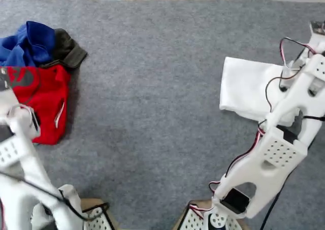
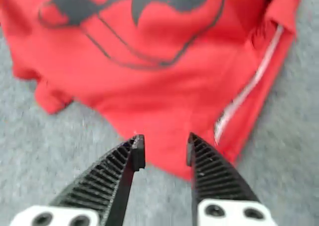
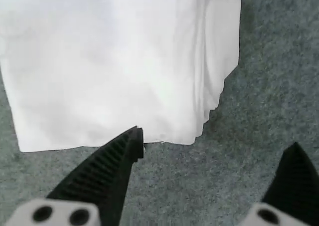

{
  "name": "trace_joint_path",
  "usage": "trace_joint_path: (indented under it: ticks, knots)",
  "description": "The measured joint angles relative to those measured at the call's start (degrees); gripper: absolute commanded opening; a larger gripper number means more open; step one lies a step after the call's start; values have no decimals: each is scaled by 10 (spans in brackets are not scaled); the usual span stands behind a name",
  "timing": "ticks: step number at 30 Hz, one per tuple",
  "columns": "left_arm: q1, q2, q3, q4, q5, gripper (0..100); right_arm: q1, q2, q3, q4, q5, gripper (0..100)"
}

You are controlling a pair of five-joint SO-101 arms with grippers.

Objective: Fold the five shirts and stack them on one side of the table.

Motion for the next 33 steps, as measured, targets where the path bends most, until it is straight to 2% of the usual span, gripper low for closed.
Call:
trace_joint_path:
  ticks: [5,9,15,20,24,33]
  knots:
    - [14,220,-109,-18,2,152,-27,0,-39,4,0,288]
    - [43,379,-199,15,2,24,-41,0,-72,5,0,250]
    - [58,504,-310,91,2,27,-43,0,-134,5,0,200]
    - [58,505,-328,133,1,27,-43,0,-165,6,0,157]
    - [70,457,-322,174,3,27,-44,0,-171,6,0,129]
    - [184,181,-165,213,-28,27,-67,0,-171,7,0,120]
